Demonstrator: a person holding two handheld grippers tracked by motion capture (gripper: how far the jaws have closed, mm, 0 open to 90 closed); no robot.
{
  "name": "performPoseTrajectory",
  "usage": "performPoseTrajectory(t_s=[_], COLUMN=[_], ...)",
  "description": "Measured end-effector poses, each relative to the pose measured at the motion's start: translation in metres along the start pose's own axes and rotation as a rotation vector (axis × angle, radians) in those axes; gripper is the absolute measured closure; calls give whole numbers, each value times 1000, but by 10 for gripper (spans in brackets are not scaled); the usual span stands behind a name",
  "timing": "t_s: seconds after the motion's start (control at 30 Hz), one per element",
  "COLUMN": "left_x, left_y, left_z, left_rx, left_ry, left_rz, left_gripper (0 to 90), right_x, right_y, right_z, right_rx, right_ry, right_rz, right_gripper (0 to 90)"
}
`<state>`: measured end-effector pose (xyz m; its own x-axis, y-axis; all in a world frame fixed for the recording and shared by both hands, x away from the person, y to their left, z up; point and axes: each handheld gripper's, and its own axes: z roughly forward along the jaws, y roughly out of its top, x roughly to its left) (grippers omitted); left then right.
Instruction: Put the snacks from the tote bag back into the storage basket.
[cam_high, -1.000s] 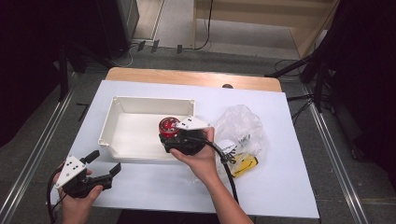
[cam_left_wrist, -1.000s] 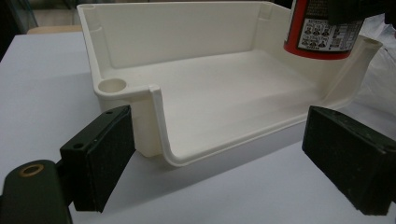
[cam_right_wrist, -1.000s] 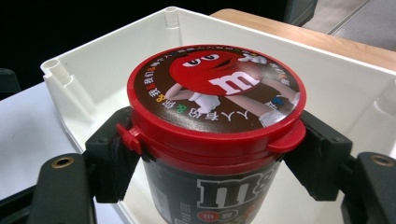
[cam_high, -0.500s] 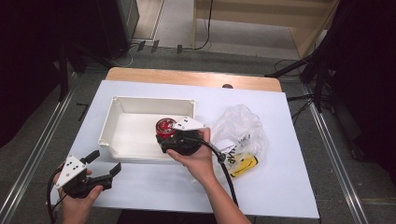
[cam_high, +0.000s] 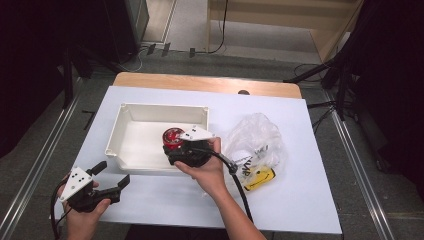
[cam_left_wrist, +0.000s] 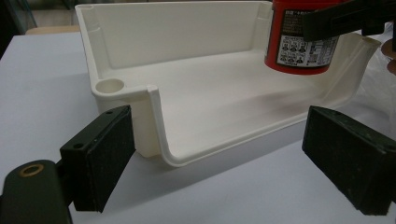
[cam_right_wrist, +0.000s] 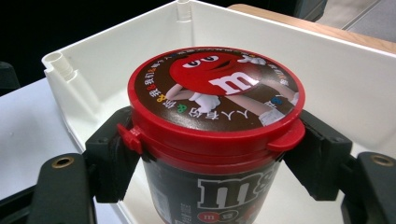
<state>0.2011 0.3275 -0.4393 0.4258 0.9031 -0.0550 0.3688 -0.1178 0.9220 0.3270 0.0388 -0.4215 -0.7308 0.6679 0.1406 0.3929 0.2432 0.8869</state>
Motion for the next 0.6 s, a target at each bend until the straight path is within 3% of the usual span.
performPoseTrajectory(t_s=[0.6], left_x=[0], left_y=[0], left_z=[0], left_rx=[0], left_ry=[0], left_rz=[0], left_gripper=[95], right_x=[-2], right_y=[-2], right_z=[6], right_rx=[30], right_ry=[11], right_rz=[-10], right_gripper=[260])
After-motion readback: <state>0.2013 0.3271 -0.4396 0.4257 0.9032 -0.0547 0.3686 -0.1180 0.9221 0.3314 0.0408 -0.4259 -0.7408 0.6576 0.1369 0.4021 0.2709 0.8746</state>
